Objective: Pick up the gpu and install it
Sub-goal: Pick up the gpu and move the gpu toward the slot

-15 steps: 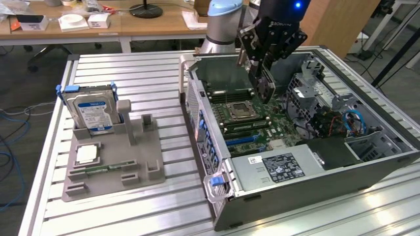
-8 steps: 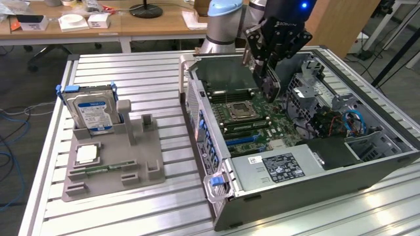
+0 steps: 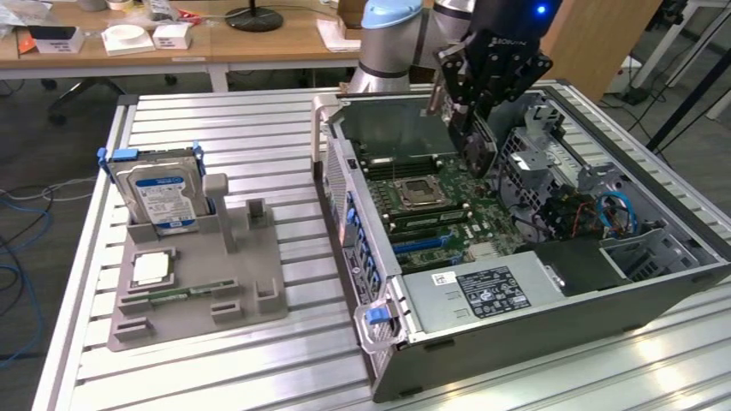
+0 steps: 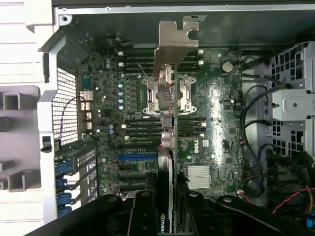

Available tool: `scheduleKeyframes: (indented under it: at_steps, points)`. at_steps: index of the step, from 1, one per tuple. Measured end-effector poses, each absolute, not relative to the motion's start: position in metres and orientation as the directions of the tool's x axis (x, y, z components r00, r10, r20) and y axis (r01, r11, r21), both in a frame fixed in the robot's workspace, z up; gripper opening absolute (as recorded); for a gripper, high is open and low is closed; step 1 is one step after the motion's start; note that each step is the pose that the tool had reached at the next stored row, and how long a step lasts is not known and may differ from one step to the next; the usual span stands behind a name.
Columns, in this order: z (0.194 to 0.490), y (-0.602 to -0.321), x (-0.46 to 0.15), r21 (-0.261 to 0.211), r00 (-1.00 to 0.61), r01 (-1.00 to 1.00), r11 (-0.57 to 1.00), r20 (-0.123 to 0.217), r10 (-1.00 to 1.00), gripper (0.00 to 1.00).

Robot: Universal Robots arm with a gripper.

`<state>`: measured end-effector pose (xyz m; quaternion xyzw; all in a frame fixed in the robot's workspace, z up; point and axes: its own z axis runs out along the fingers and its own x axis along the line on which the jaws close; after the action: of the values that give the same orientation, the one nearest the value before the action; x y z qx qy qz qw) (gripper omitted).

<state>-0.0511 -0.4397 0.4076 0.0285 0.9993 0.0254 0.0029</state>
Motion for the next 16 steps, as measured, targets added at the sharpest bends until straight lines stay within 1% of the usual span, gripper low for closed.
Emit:
scheduleKeyframes:
  at_steps: [16]
  points:
    - [0.408, -0.440, -0.029, 0.051, -0.998, 0.057, 0.997, -0.004, 0.057, 0.26]
